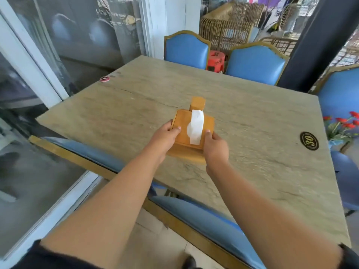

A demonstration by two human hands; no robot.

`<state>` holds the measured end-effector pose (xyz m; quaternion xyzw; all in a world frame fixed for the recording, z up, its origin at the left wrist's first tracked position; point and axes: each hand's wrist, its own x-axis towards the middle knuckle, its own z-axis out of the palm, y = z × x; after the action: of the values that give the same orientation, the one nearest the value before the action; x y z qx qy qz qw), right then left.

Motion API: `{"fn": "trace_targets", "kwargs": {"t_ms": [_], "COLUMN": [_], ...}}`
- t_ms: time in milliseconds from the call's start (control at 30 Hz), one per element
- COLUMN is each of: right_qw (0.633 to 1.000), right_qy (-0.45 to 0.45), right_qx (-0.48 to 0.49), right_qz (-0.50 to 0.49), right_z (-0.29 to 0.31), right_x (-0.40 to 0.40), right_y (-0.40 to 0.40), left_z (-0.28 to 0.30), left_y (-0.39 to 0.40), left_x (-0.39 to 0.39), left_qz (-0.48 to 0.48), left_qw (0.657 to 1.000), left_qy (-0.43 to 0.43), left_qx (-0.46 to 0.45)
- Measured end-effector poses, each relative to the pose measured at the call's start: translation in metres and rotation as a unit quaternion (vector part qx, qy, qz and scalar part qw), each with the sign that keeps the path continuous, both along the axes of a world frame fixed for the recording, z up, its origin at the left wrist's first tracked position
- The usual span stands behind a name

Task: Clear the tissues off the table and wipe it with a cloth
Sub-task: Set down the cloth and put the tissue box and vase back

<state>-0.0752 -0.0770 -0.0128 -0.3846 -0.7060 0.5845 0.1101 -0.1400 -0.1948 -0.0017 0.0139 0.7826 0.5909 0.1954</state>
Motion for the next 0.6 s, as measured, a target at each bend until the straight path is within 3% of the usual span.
{"fn": "trace_targets", "kwargs": {"t_ms": [600], "right_qw": [0.998], "right_qy": [-0.021], "right_qx": [-0.004], "right_qz": [-0.054], "right_z": [-0.007], "right_x": [-0.222], "right_y": [0.011], "left_z": [-0.031], "left_y": [0.023], "left_x": [-0.245], "left_qz": [-0.082], "left_qw": [0.995], "left_qy": [-0.030], "left_qx": [0.040]}}
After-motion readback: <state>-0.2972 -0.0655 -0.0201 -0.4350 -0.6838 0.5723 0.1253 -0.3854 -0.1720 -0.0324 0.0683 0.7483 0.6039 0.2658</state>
